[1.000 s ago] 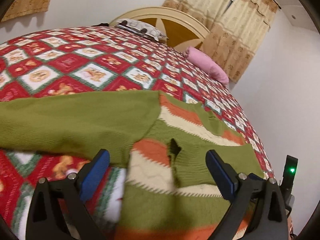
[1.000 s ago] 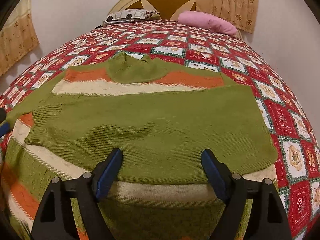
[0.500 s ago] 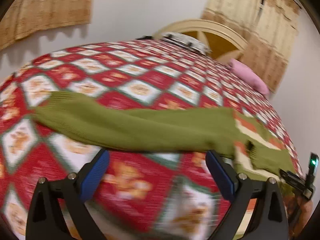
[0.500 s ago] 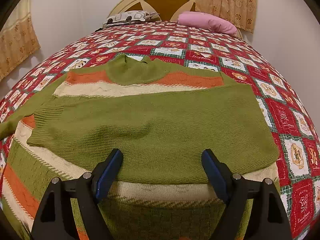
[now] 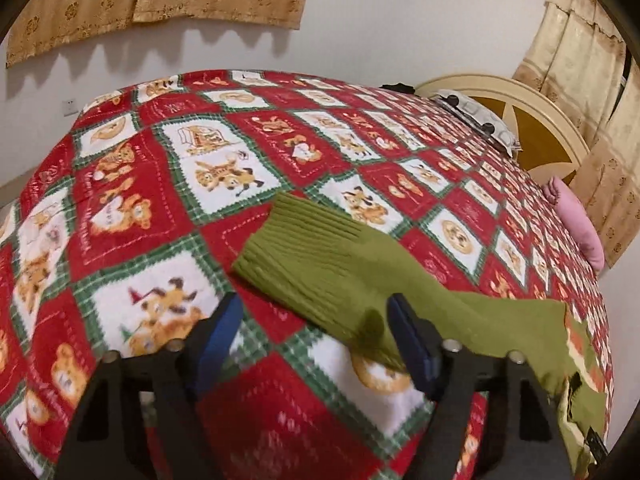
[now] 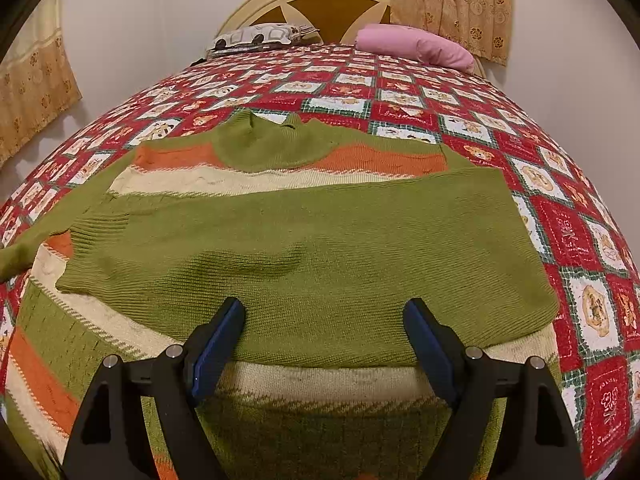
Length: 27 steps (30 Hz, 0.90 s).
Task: Fold small clothes
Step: 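Grasp the other sleeve cuff with the left gripper and lift it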
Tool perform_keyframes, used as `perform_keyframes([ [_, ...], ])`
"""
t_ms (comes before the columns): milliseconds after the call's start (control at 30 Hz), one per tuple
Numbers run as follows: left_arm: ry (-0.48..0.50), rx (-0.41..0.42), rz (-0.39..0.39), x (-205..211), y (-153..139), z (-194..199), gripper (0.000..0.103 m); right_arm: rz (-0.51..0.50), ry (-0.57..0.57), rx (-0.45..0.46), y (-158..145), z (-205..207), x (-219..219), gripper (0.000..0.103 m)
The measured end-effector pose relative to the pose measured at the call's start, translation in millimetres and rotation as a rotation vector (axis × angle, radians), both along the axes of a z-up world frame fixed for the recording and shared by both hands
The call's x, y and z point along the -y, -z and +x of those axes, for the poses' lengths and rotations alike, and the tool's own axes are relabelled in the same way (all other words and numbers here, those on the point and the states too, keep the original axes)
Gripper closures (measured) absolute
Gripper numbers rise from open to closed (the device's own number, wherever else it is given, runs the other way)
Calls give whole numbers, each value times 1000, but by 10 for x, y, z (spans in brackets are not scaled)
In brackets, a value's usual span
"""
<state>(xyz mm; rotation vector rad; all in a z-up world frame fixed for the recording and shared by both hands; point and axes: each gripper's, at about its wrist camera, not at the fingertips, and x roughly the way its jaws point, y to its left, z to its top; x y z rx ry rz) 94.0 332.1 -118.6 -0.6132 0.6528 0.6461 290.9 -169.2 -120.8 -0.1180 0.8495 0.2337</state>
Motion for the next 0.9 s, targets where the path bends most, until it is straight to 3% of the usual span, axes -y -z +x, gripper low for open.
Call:
perform_keyframes([
  [167, -20, 3, 14, -137, 56, 92, 59, 0, 0, 0, 2, 0, 5, 20],
  [200, -17, 9, 16, -161, 29, 86, 72, 0, 0, 0, 3, 1, 5, 20],
  [233, -12, 18, 21, -165, 11, 86, 96, 1, 0, 0, 1, 4, 3, 20],
  [500, 40, 185, 20, -122, -352, -109, 96, 1, 0, 1, -1, 5, -2, 20],
  [733, 75, 283, 17, -61, -775, -144, 96, 0, -1, 1, 0, 6, 6, 20],
  [900, 164, 387, 27, 185, -1163, -15, 96, 2, -1, 1, 2, 6, 9, 20],
])
